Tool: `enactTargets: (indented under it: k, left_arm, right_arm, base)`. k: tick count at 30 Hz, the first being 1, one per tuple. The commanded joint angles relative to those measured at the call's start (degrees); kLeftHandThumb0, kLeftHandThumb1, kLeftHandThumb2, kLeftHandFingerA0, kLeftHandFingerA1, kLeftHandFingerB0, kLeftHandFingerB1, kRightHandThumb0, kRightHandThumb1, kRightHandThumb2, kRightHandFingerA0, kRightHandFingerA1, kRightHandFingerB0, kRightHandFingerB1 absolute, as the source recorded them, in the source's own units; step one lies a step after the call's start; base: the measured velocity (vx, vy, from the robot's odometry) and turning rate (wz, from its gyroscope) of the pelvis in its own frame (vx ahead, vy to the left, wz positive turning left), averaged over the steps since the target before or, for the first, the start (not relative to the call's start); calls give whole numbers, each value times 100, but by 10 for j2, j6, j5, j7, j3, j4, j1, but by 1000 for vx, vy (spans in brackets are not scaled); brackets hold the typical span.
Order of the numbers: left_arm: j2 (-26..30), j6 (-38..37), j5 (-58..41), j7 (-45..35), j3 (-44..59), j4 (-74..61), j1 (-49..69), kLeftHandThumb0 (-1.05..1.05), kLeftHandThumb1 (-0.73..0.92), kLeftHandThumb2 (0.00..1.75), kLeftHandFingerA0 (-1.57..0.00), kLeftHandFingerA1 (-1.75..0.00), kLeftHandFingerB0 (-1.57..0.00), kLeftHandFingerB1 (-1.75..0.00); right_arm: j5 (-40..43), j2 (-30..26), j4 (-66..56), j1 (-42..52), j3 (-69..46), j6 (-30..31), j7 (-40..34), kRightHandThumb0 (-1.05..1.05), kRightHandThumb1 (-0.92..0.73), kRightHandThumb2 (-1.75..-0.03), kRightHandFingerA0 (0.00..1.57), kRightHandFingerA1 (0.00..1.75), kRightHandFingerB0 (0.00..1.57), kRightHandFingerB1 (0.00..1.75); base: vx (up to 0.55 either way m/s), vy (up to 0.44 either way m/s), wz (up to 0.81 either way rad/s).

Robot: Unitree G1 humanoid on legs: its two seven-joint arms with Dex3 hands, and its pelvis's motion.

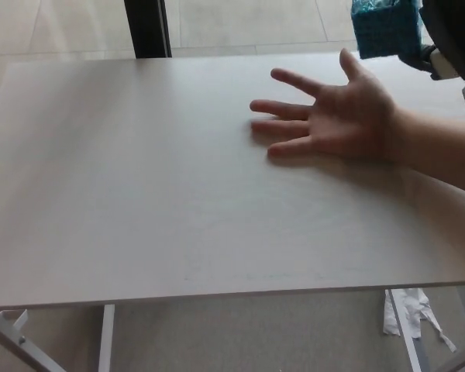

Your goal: The robot uses its right hand to pick up a cube kept in the middle of the desk infront of it and hands it to a person

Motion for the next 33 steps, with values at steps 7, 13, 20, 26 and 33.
enactTargets:
  k: [7, 13, 20, 26, 33]
  left_arm:
    - [3, -9, 2, 3, 1, 2, -3, -105, 59, 101, -56, -146, -29, -139]
    - [1, -11, -1, -1, 2, 1, 1, -105, 62, 96, -59, -146, -27, -128]
    - [-3, -12, -4, 5, 5, -2, 5, -105, 61, 97, -63, -148, -31, -131]
    - [-4, -14, 2, 3, -1, -3, 7, -105, 63, 99, -65, -144, -30, -143]
    - [-7, -16, 2, 6, -1, -2, 6, -105, 63, 99, -64, -145, -31, -141]
  right_arm:
    - [-79, 12, 88, -15, 87, 21, -22, -35, -60, -67, 85, 150, 92, 73]
    - [-77, 53, 142, -37, 102, 31, -36, -36, -40, -91, 116, 131, 84, 88]
    - [-79, 94, 187, -78, 103, 86, -25, -28, -54, -73, 85, 166, 87, 98]
    - [-82, 103, 204, -100, 104, 119, -17, -35, -59, -68, 85, 160, 88, 78]
    - [-97, 115, 220, -111, 128, 147, 11, -37, -37, -89, 119, 130, 91, 96]
  base:
    - [0, 0, 0]
    - [0, 0, 0]
    - [0, 0, 0]
    - [0, 0, 0]
    - [0, 0, 0]
